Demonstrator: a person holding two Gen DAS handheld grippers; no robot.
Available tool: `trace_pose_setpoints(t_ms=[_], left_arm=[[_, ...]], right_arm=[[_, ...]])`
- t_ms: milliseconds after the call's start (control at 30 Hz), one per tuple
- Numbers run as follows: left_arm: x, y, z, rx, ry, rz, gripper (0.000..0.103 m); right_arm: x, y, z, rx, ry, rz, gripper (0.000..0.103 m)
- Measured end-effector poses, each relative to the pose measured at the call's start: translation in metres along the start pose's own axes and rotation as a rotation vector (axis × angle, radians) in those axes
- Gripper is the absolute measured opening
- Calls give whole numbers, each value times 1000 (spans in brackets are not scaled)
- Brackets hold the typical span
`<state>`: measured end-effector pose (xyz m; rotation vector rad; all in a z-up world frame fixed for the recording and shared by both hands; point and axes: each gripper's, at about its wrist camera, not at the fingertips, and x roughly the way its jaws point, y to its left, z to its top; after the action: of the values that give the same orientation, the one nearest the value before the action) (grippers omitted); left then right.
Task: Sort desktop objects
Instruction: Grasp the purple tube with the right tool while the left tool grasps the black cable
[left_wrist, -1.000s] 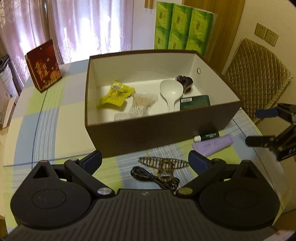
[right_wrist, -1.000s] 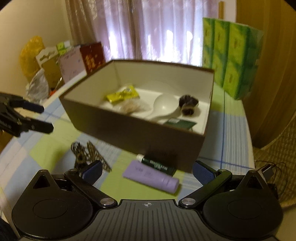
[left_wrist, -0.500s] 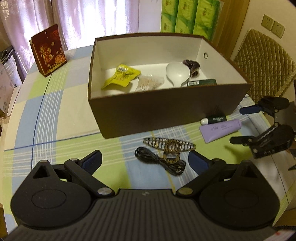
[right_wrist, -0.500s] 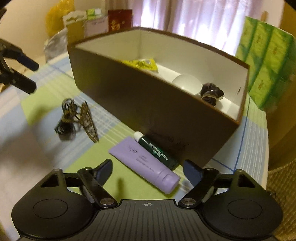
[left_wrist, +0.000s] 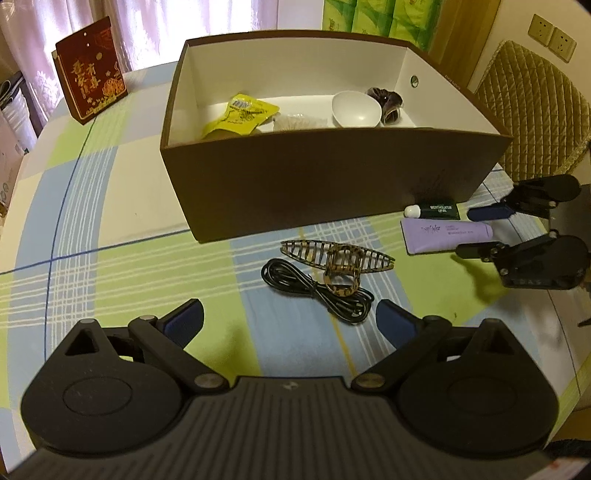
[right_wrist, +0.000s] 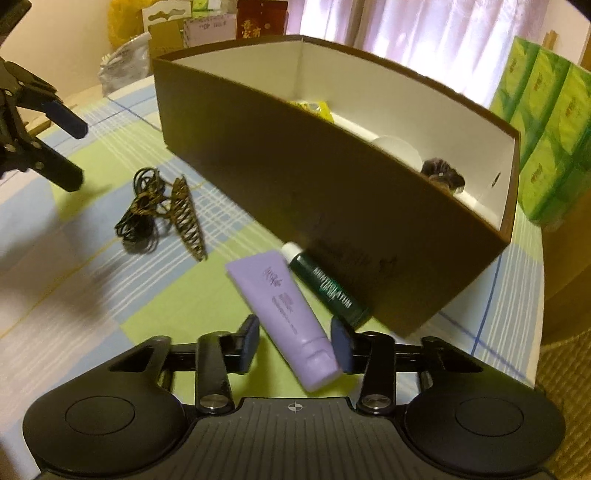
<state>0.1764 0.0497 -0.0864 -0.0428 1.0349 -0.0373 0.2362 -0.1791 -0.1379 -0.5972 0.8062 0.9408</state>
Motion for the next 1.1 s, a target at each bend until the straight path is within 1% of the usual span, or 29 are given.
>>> trace_pose_setpoints(t_ms=[133,300,400,567,667,700,733,767,833,867,900,933,1000,1100], left_arm=[[11,-5,-3,-3,16,-16,98],[27,-13,-6,-6,31,-25,97],[36,-18,-5,-29,30,-29,97],[53,-25,-2,-78,18,26,92],[60,-27,-2,-106,4,42,87],[63,-28,-2,-103,1,50,84],[65,-29,-3,-94,3,54,76],[66,-29,-5,-87,6,56,69],[63,-27,-9,-58,-11,76,51],[61,-26,-12,-45,-15,76,48],[59,-23,-15,-41,-17,69,39],[56,-19,-18,-38,-18,63,35],[52,-12,-24,-23,-12,62,31],[43,-3,-35,-5,5,66,28]], right_arm=[[-3,7,-7,63,58,8,27],[-10,13,-19,188,86,-6,26],[-17,10,-25,258,92,-9,26],[-22,4,-31,330,90,-10,26],[-23,4,-31,335,89,-14,26],[-22,4,-31,334,89,-15,26],[-22,4,-31,334,89,-15,26],[-21,5,-32,336,92,-16,26],[-20,5,-34,339,95,-17,26],[-20,5,-34,340,96,-18,26],[-20,5,-35,340,94,-17,26],[-20,5,-35,341,93,-17,26],[-19,4,-35,338,94,-16,26],[-19,5,-34,329,98,-17,26]])
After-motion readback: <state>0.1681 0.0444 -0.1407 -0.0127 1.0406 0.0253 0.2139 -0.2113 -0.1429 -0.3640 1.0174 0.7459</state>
